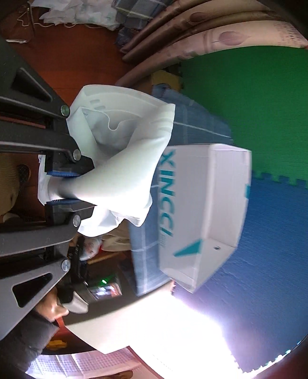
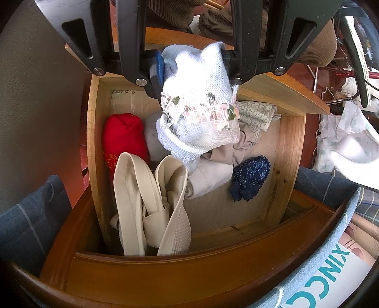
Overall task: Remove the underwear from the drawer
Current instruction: 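Carry the white bra over the white box and release it inside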
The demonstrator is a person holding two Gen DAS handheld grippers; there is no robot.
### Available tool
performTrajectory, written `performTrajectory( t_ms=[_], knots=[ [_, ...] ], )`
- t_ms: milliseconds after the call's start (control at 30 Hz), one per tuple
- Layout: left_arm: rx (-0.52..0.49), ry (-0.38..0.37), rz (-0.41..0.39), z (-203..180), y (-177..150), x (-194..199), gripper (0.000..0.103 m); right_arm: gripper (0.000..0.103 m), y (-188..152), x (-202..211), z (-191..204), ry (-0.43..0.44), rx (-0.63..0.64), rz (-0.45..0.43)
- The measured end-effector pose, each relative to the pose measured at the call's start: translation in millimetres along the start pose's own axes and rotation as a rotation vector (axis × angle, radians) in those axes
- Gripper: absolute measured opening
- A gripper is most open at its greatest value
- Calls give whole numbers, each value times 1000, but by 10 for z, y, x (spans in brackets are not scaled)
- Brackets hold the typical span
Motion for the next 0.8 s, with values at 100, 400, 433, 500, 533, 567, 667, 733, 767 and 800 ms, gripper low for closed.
performTrajectory(
  t_ms=[100, 400, 433, 500, 533, 567, 667, 733, 767, 800],
  knots=[
    [-3, -13, -55, -38, 208, 265, 13, 30, 2, -7, 5, 1, 0, -1],
    [-65, -37, -264, -352, 1201, 1051, 13, 30, -2, 9, 17, 6, 0, -4],
    [-61, -39, -281, -366, 1290, 1101, 13, 30, -1, 10, 16, 7, 0, -5],
    [-72, -39, -317, -406, 1507, 1178, 13, 30, 0, 6, 13, 4, -1, -4],
    [-68, -36, -335, -424, 1623, 1193, 13, 30, 2, 6, 13, 4, 0, -4],
    [-67, -33, -345, -437, 1710, 1190, 13, 30, 0, 6, 14, 6, -1, -4],
    [-70, -28, -364, -485, 1957, 1072, 13, 30, 5, 4, 19, 7, -1, -3],
    [-73, -9, -349, -509, 2084, 887, 13, 30, 8, -1, 21, 10, -1, -3],
    [-67, -5, -339, -511, 2144, 762, 13, 30, 9, -3, 22, 12, -1, -3],
    [-70, 0, -325, -517, 2184, 647, 13, 30, 11, -4, 22, 12, -2, -4]
  ],
)
Point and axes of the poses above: each gripper's, at about its wrist camera, not at the fingertips, and x roughly against the way its jaws point, z to its left, y to its top, the point moved 4 cm from there along -x, roughly the way its jaws point, and after that the axes turned 6 degrees about x, right-handed, at the moved point
